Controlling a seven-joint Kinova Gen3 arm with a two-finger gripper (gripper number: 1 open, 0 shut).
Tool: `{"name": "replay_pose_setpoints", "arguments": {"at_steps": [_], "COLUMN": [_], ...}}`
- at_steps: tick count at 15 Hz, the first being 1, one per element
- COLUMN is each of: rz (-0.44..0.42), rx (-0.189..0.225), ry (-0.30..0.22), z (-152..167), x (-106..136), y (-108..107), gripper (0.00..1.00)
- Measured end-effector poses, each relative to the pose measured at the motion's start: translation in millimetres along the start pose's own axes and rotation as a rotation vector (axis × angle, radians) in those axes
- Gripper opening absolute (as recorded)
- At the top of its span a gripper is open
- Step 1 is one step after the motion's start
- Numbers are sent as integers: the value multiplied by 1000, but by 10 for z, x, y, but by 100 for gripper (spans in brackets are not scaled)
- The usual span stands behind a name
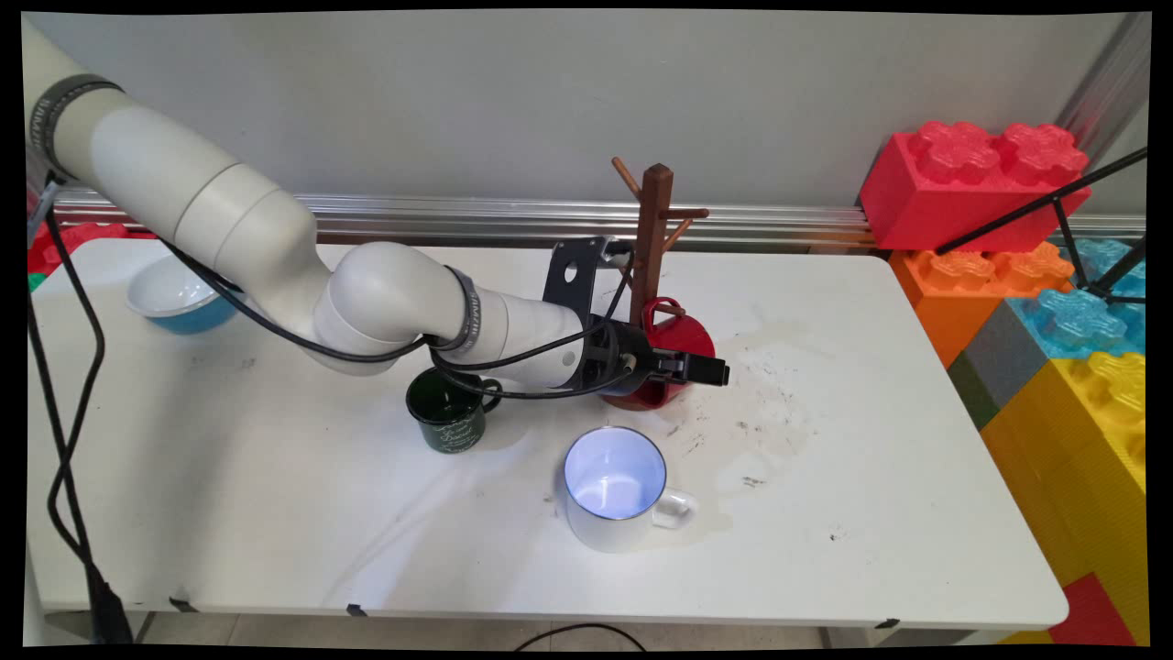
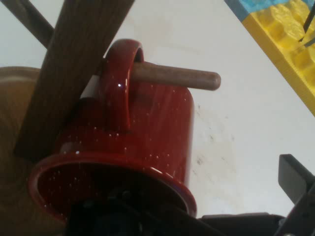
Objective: Pick up the red mug from the rack, then place the picked object on the table
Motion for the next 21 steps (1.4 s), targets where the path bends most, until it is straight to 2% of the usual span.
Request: {"name": "replay_pose_setpoints", "arguments": {"at_steps": [7,8,21], "rz": [-12,-14,-25], "rx": [-17,-19,-20], "ry": [2,3,-4], "z": [-40,-47,-161], "x": [-10,-10,-32], "y": [-8,-10,-56], "gripper": [100,0,0]}}
